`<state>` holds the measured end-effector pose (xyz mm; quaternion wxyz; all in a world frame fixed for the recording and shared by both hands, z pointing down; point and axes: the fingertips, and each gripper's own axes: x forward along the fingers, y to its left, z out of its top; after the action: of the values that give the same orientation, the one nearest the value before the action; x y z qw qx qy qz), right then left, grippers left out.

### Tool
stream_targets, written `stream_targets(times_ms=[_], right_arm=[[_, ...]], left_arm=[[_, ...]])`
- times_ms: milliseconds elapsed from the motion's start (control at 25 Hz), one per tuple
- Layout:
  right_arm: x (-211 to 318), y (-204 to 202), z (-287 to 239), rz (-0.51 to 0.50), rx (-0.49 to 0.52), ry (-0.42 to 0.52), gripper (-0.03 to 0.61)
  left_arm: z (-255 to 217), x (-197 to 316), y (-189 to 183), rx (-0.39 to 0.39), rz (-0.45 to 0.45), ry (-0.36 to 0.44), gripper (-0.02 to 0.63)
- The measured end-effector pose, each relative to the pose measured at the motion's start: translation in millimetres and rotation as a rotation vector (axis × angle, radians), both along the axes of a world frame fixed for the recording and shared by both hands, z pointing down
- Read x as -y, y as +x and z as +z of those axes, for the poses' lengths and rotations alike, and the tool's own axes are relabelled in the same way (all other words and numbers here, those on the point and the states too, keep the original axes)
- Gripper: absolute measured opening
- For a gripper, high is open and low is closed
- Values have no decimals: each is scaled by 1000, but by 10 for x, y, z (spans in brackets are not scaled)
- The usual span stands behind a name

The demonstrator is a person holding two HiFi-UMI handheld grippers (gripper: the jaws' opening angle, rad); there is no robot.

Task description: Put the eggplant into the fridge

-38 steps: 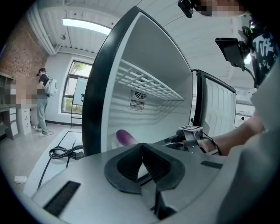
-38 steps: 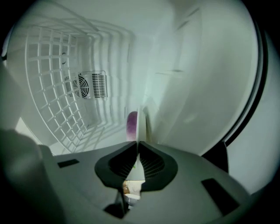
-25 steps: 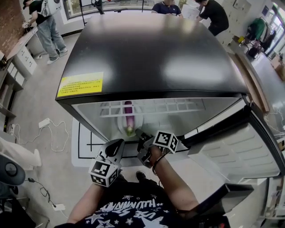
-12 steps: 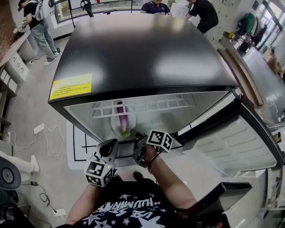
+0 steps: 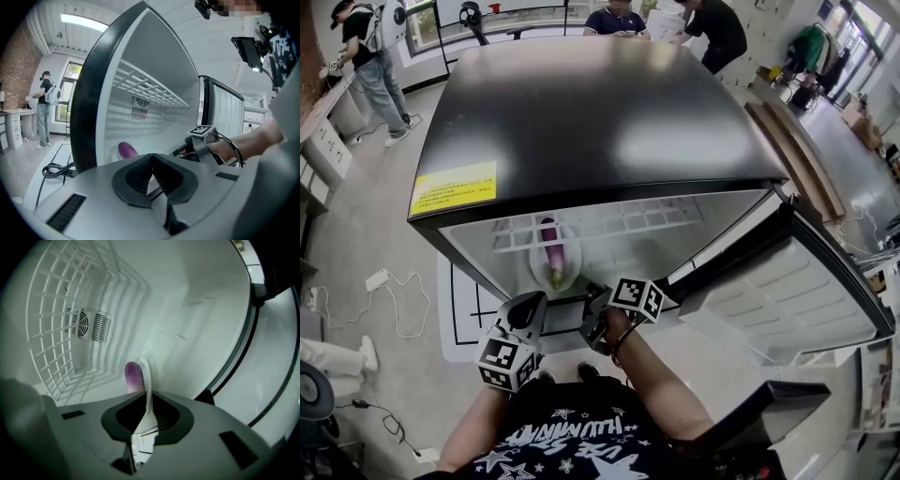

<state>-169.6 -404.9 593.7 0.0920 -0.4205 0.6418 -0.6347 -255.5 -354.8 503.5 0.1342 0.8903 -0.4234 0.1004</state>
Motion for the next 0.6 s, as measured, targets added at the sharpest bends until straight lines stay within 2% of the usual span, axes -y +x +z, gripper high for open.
stream_targets(times_ms=[160,360,600], right_arm=[[-34,4,-42,27,-4,-2,23],[-94,-7,-200,88,32,97,23],[-218,-32,-315,169,49,141,21]], left_arm=[[-74,-18,-57,-11,12,3,9],[-42,-104,-146,-33,27,-7,9],[-43,-204,-261,-60,76,-12,9]])
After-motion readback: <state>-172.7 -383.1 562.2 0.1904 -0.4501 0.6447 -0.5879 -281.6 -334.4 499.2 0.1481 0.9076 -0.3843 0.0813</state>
